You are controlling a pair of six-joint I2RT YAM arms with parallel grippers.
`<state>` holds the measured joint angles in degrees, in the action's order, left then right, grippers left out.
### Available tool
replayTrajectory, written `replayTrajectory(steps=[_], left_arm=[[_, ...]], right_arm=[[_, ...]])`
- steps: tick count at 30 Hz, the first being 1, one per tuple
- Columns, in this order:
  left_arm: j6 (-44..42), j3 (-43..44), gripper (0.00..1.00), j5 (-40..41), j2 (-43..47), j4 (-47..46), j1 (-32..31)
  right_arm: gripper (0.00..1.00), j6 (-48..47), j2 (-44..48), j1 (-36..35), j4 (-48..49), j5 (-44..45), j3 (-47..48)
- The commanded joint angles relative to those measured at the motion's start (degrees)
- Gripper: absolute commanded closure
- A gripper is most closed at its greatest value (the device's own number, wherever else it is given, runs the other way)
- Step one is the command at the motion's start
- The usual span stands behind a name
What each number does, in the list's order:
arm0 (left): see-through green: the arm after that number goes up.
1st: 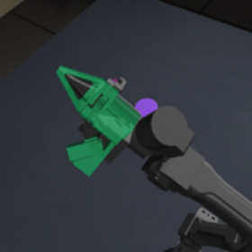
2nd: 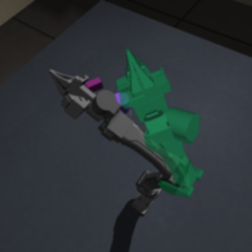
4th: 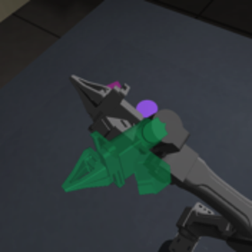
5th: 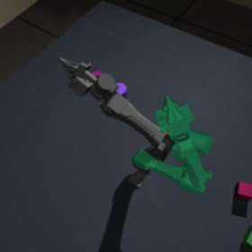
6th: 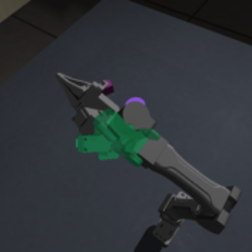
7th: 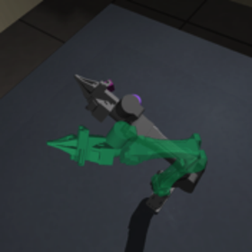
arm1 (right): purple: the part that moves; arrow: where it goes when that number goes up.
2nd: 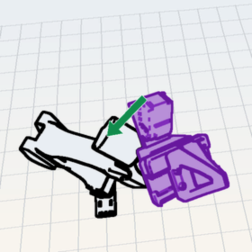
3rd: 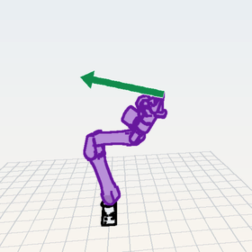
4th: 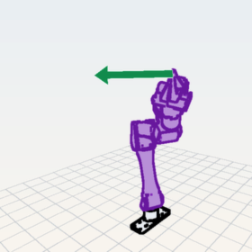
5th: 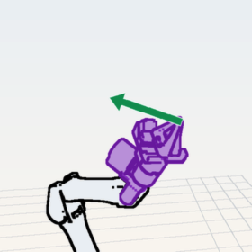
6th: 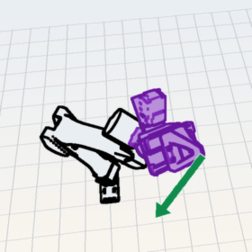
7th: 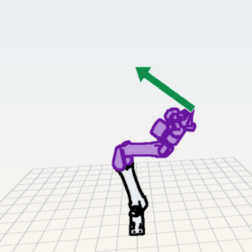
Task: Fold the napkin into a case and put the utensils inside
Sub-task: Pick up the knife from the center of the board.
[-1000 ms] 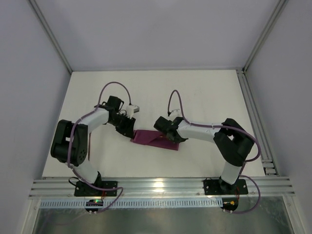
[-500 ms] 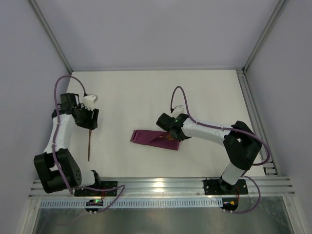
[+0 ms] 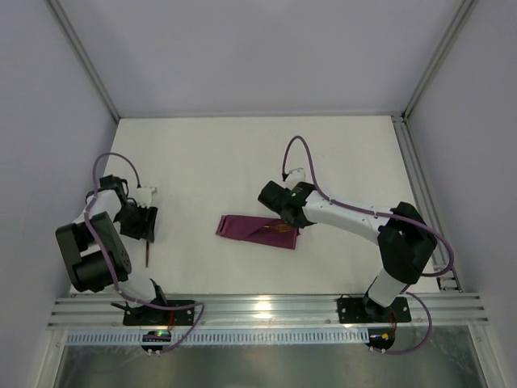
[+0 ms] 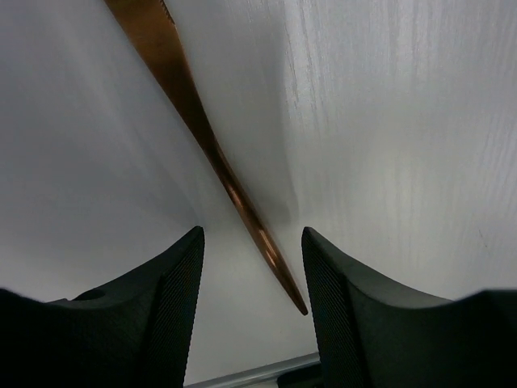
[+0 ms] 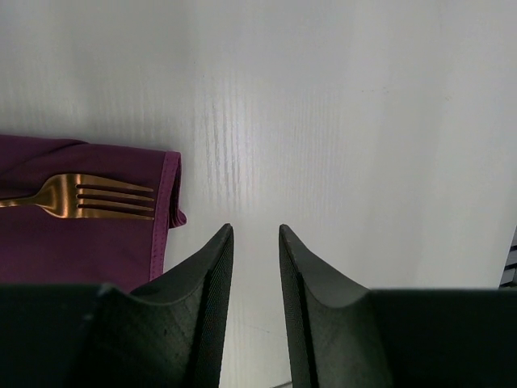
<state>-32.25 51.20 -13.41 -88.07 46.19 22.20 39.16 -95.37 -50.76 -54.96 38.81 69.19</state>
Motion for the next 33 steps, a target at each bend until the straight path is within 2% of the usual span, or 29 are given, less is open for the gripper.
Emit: replayTrajectory(steps=[1, 4, 9, 11, 12, 13, 16, 20, 23, 27, 30, 33], left_arm=[[-1.0, -0.9, 0.47, 0.8, -1.2, -1.9, 0.5], [-1.1, -1.5, 0.52, 0.8, -4.3, -2.0, 0.5], [-2.2, -2.4, 0.72, 3.8, -8.2, -2.7, 0.5], [-2.3, -2.9, 0.85, 4.8, -8.0, -4.3, 0.7], [-2.4, -3.2, 0.98, 4.6, -7.7, -4.5, 0.7], [-2.5, -3.4, 1.00, 4.4, -7.5, -5.0, 0.8], [-3.2, -4.7, 1.00, 3.1, -5.5, -7.0, 0.8], [-5.6, -5.8, 1.00, -5.5, -0.4, -7.0, 0.7], [-7.3, -4.7, 1.00, -10.6, 4.2, -4.4, 0.7], [-10.6, -0.2, 1.00, -14.3, 5.6, 2.9, -0.1], [-12.3, 3.5, 1.00, -16.4, 5.4, 5.7, -0.7], [-12.9, 5.8, 1.00, -17.3, 5.9, 8.4, -2.9]], right_arm=[[0.66, -0.5, 3.0, 0.0, -2.4, 2.7, 1.6], [0.66, -0.4, 3.5, 0.1, -3.0, 3.6, 1.7], [0.66, -0.5, 4.9, 0.1, -3.4, 4.8, 1.4], [0.66, -0.5, 5.4, 0.1, -3.3, 5.5, 1.3], [0.66, -0.5, 5.9, 0.0, -3.2, 5.7, 1.4], [0.66, -0.5, 6.2, 0.0, -3.1, 5.8, 1.4], [0.67, -0.6, 8.0, 0.1, -2.3, 5.6, 1.3], [0.66, -5.3, 12.5, 0.0, 2.1, 2.1, 0.1], [0.67, -10.8, 18.8, 0.0, 11.5, -2.6, -2.9], [0.67, -22.9, 25.6, 0.1, 27.7, -12.9, -7.4], [0.66, -25.1, 26.9, 0.1, 33.5, -17.3, -7.5], [0.66, -24.5, 24.4, 0.1, 35.2, -22.2, -5.5]])
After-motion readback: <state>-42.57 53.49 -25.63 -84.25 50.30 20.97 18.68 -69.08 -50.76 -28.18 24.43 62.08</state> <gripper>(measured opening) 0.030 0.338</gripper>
